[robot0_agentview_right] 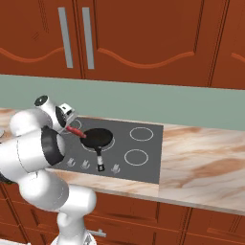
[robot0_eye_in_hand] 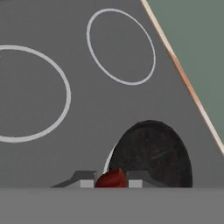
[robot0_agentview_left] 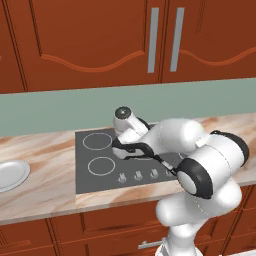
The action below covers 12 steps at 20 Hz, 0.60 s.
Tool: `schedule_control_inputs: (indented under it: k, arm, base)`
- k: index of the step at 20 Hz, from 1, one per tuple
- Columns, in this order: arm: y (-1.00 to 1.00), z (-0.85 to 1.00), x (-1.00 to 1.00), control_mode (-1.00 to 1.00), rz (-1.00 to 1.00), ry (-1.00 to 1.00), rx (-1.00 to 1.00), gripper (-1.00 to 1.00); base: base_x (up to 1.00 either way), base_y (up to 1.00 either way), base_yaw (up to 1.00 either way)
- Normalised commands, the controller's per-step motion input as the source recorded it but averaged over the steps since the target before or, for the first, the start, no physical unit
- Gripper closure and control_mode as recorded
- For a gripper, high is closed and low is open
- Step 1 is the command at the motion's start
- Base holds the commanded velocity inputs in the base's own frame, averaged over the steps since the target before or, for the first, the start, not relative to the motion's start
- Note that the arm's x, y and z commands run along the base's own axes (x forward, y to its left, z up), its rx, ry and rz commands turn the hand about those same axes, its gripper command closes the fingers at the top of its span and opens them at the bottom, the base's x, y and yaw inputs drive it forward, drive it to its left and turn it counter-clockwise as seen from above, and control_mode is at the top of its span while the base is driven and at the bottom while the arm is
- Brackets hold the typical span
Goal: Place the steak on the plate and place the lemon wedge on the same plate.
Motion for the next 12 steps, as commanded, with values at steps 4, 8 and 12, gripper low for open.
schedule_control_inputs:
  k: [4, 8, 12]
  arm:
    - [0.27, 0.17, -0.35, -1.0, 0.03, 0.0, 0.0, 1.0]
    - [0.12, 0.21, -0.37, -1.0, 0.0, 0.0, 0.0, 1.0]
    - [0.0, 0.24, -0.4, -1.0, 0.0, 0.0, 0.03, 1.0]
  base:
    - [0.0, 0.0, 0.0]
    - [0.0, 0.0, 0.0]
    - [0.0, 0.0, 0.0]
